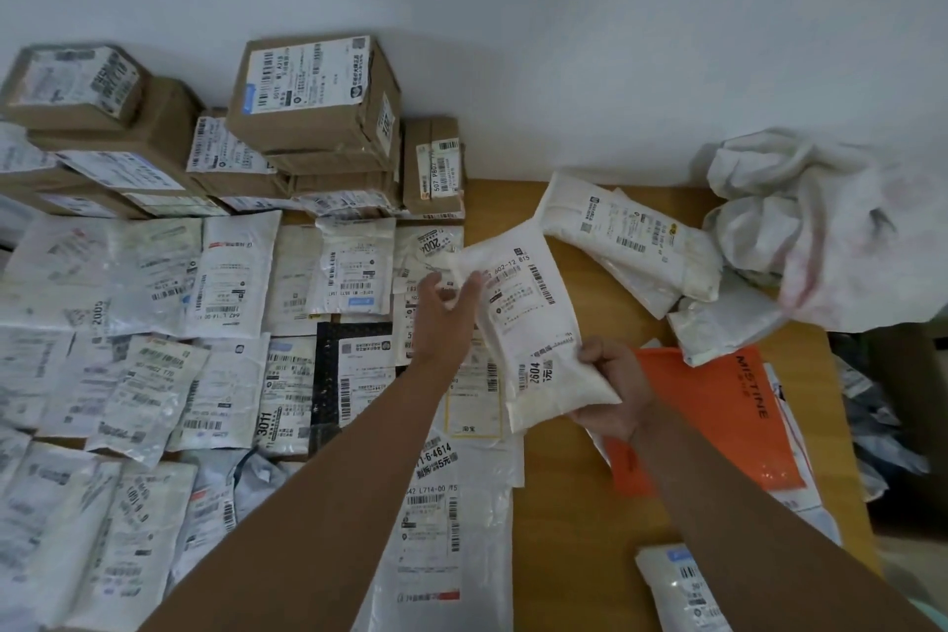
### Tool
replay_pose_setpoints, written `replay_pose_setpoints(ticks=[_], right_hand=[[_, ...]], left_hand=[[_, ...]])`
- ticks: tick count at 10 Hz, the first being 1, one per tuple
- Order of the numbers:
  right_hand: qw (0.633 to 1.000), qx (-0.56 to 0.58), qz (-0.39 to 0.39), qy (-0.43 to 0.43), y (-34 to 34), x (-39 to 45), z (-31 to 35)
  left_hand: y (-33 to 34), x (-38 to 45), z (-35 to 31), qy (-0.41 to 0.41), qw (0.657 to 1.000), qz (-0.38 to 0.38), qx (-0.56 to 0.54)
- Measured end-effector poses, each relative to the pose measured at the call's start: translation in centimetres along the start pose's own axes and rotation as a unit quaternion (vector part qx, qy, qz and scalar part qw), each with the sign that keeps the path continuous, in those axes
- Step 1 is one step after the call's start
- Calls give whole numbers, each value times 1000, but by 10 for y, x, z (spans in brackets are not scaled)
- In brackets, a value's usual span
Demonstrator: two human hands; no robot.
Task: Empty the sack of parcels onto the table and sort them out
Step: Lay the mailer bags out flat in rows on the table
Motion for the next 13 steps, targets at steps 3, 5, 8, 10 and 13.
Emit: replay_pose_setpoints(ticks=[3, 5, 8, 10, 13], right_hand=[[733, -612, -259, -145, 17, 3, 79], [310, -835, -437, -126, -6, 27, 156], [70, -893, -322, -306, 39, 73, 140], [189, -896, -330, -231, 49, 99, 141], [338, -809, -423, -227, -8, 45, 120]], left_hand=[[27, -5, -14, -117, 941, 227, -224], [22, -3, -8, -134, 941, 219, -221], [12, -7, 1, -244, 919, 159, -265], [-7, 3, 19, -194, 971, 84, -108], [13, -7, -1, -233, 934, 155, -223]])
Point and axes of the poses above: each hand's wrist, its own x-axis towards the middle knuckle, its own y-axis out of the palm, z = x × y, the point moved 3 cm from there along x, towards the middle knuckle
